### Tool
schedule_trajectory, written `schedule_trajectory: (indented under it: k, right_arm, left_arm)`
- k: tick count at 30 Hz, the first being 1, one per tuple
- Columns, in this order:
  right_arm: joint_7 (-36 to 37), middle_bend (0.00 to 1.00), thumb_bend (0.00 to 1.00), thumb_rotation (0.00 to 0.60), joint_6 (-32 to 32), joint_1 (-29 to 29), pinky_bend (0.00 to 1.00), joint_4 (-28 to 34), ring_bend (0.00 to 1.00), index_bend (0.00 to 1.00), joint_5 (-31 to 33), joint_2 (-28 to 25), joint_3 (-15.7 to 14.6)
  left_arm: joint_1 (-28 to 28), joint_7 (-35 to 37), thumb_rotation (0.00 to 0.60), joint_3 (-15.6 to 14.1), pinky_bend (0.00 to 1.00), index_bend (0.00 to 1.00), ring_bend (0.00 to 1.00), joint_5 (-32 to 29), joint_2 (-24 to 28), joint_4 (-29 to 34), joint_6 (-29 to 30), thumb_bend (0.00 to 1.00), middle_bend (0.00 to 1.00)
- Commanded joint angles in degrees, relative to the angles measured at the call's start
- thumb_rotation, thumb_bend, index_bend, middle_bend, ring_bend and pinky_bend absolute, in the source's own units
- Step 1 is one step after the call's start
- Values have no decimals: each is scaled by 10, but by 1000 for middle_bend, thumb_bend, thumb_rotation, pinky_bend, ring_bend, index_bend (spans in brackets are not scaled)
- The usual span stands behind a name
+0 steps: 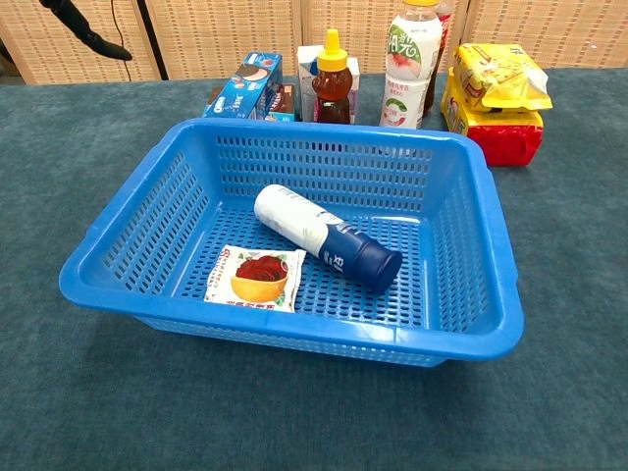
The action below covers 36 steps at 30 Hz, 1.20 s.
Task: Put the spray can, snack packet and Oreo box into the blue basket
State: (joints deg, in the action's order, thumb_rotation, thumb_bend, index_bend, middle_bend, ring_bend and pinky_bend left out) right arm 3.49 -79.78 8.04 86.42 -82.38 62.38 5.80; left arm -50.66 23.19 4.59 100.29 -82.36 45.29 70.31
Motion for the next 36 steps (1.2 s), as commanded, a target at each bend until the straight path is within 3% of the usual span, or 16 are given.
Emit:
schedule_trajectory:
  k: [1,10,18,29,36]
  right_arm:
    - [-3,0,0,600,3,2,0,0,0,0,3,1,1]
    - [2,0,0,600,17,5,0,-10,0,0,27,3,9]
    - [7,0,0,600,26,6,0,-21,0,0,48,5,16]
    - [-3,0,0,600,37,11,0,-24,0,0,57,11,18]
    - [-6,0,0,600,38,11,0,-26,0,0,64,12,21]
  left_arm:
    - [-42,70,600,-54,169,0,0,83,-85,-173,65,106,0]
    - [-94,78,600,-108,185,0,0,124,-119,-259,70,106,0]
    - [-107,83,600,-129,185,0,0,116,-126,-300,57,106,0]
    - [-107,62,600,-176,186,0,0,126,-149,-354,-6,106,0]
    - [-129,54,600,-185,186,0,0,117,-171,-367,-44,106,0]
